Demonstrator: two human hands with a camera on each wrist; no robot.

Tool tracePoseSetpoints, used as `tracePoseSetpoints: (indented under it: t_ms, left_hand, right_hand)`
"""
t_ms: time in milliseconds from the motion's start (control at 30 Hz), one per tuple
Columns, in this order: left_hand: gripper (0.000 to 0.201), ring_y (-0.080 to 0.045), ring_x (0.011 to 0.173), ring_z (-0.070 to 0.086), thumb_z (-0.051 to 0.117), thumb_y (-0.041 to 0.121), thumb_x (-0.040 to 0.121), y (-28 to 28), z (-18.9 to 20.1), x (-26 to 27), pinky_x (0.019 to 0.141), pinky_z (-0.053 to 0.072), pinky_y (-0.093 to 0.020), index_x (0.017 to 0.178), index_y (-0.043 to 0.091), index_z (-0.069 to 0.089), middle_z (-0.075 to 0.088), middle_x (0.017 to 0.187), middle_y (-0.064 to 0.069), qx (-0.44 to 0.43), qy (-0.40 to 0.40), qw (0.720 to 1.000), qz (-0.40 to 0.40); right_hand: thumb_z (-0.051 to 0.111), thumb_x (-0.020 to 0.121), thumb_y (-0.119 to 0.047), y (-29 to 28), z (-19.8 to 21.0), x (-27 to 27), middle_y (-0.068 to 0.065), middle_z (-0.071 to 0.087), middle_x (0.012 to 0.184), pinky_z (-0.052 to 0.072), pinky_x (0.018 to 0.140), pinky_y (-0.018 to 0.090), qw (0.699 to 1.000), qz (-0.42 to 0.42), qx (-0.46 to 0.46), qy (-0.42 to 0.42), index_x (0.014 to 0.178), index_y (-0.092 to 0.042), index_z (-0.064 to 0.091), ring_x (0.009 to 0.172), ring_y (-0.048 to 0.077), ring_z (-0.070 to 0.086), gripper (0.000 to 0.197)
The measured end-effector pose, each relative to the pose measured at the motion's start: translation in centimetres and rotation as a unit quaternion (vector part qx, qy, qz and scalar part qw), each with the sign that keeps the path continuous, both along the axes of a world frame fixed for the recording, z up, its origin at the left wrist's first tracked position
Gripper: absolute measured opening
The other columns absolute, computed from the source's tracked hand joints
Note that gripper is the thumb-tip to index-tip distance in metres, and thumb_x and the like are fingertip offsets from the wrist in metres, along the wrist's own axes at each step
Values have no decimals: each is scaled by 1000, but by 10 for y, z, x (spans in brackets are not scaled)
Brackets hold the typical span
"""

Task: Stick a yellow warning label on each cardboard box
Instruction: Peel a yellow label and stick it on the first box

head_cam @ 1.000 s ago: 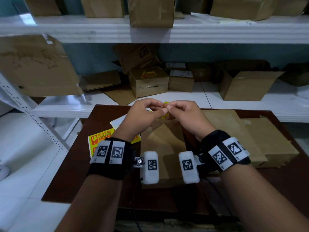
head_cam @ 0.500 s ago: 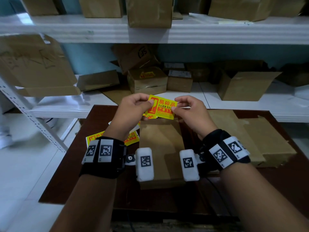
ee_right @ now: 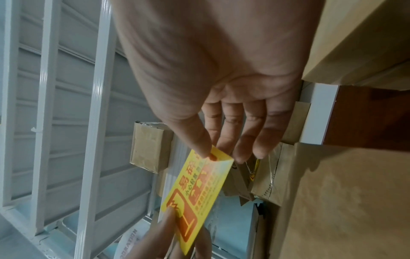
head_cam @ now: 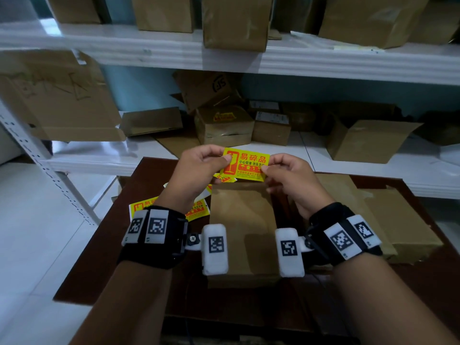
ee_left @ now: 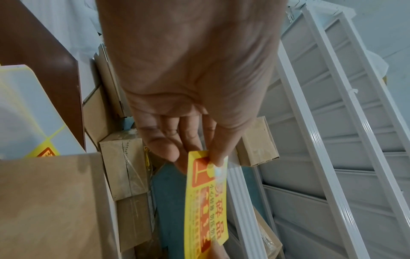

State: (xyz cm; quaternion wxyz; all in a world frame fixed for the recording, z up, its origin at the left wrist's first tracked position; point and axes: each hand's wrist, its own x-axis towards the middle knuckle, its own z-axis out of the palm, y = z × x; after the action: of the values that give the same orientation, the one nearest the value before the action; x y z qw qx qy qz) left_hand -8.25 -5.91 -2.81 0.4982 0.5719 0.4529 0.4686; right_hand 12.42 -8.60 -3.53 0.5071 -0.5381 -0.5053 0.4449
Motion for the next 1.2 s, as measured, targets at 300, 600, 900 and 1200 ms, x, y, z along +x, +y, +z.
tracePoseSetpoints:
  t_ms: [300,600,900,1200]
  left_hand:
    - [8,-11,85,66,67,16,93,-1,2,-4,65,53,-29,99,17,73,73,94,-5,-6,12,1000,-3]
    - [20,0,65,57,75,18,86,6,-2,-10,56,48,-19,106,16,74,56,71,9,9,54,998,33]
    - [26,7,59,61,74,13,87,8,-7,-15,49,42,-8,112,12,73,63,71,9,5,70,997,36]
    - [26,1,68,63,77,16,84,7,-9,-15,45,39,-6,109,16,74,76,93,-3,-48,92,994,25]
  right_hand:
    - [69,90,0,0,-1,-3,-3,68,67,52,54,23,1000,-11,4,-4,88,-16,64,58,14,58,17]
    - [68,90,1,-2,3,-3,1,67,71,52,55,20,1000,-26,8,-8,98,-12,65,53,6,57,16]
    - [70,88,1,-1,1,-5,6,68,74,51,54,19,1000,-28,2,-11,97,-8,64,51,5,57,14]
    - [73,87,-3,0,-3,-3,-1,70,71,49,53,24,998,-31,-18,-44,89,-14,64,48,1,55,15]
